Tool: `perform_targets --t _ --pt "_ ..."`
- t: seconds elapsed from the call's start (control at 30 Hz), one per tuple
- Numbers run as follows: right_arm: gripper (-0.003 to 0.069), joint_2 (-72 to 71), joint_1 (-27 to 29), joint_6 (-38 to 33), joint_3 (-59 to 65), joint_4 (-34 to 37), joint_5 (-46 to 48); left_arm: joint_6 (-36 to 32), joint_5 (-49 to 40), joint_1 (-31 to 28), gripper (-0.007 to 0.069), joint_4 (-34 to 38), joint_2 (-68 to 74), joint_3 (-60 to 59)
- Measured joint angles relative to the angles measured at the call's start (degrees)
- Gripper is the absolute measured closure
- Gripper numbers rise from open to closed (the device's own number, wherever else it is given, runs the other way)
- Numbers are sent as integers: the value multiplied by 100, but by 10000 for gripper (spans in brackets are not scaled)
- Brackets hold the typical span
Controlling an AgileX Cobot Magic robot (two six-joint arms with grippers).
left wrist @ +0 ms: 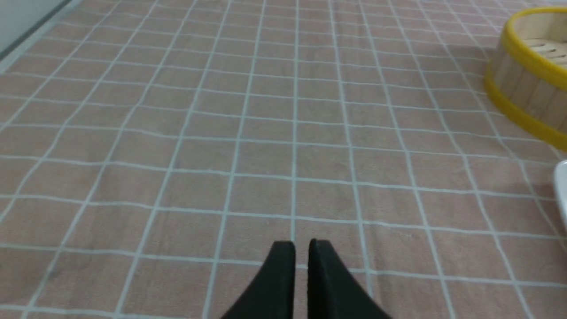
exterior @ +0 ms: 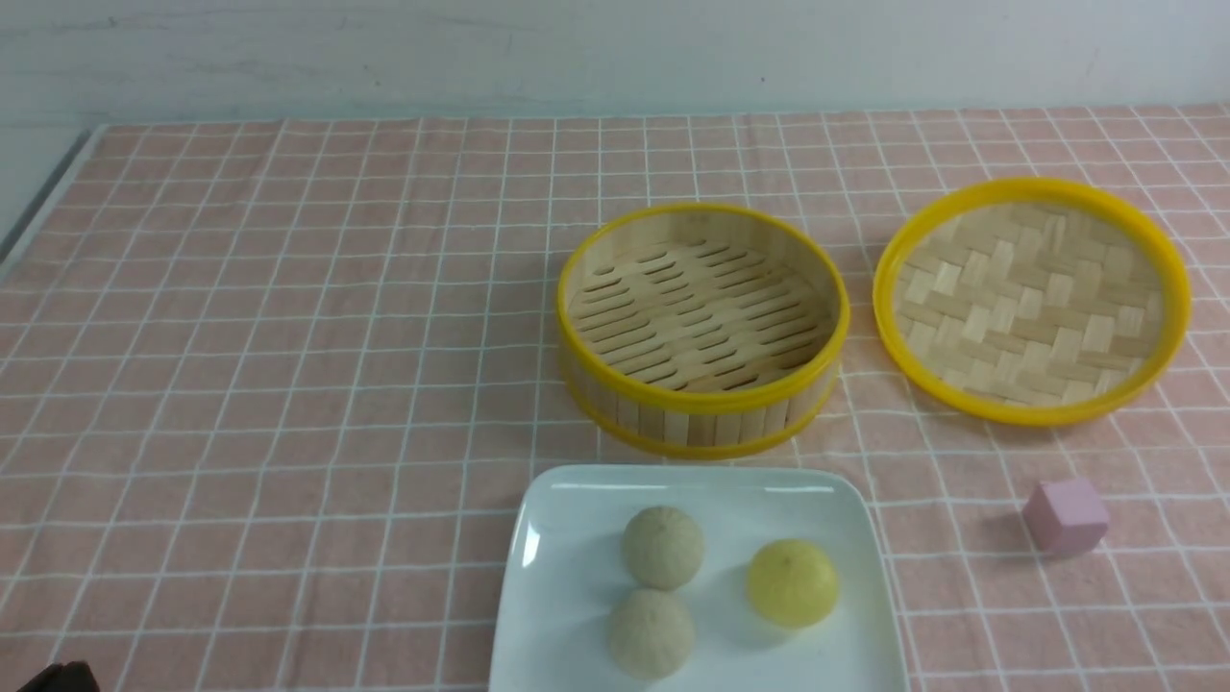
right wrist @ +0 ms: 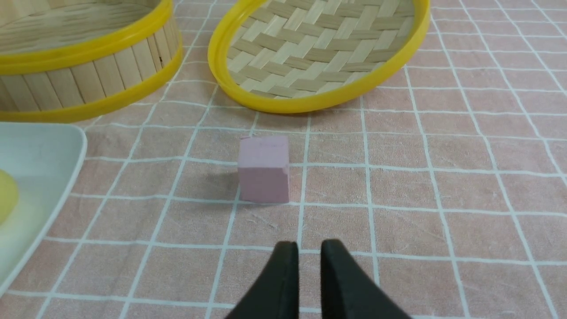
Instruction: Put the steamed buns into the plate on the pink tablecloth.
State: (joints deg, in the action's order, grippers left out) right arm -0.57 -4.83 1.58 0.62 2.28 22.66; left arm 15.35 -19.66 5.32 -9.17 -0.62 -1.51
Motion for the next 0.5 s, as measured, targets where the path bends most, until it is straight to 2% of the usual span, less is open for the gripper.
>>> perform_targets --t 0.27,0.5 --pt "548 0 0 0 0 0 0 -67 -72 -456 547 19 -4 -7" --pt "541 0 0 0 0 0 0 -66 -135 -499 545 19 -4 0"
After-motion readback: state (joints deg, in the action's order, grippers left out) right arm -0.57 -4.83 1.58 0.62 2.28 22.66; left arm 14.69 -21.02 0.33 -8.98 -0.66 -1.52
